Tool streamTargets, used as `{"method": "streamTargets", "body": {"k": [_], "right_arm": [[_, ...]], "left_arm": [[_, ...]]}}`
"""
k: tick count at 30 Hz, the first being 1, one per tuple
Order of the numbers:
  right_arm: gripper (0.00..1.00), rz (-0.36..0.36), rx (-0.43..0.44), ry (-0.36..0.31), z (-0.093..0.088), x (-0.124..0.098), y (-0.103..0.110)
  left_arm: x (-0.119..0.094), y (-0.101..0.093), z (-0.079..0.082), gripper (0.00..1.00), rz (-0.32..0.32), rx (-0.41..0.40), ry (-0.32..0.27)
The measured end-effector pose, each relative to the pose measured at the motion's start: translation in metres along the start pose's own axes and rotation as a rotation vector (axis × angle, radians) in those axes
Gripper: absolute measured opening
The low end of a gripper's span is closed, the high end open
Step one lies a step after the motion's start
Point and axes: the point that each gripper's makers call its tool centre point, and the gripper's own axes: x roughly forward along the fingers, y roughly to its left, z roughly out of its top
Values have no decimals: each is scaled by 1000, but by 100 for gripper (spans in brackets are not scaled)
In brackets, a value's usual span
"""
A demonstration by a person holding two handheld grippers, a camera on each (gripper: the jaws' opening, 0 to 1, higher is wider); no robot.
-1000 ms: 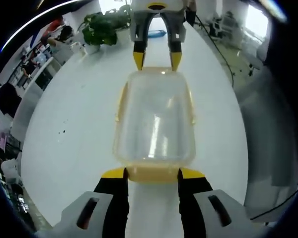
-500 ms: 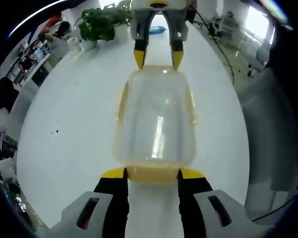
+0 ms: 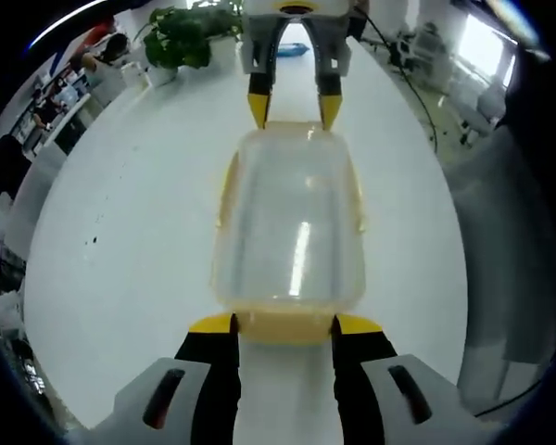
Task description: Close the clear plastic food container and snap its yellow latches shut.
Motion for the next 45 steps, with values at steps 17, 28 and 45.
{"method": "streamTargets", "body": {"k": [17, 28, 45], "right_arm": [[37, -9, 61, -52, 0, 2, 13], [38, -56, 104, -135, 1, 6, 31], [40, -131, 322, -439, 11, -37, 21]], "left_arm": [[6, -5, -3, 36, -10, 32, 19], [9, -14, -6, 36, -52, 66, 20], [-23, -17, -25, 41, 20, -193, -258]]}}
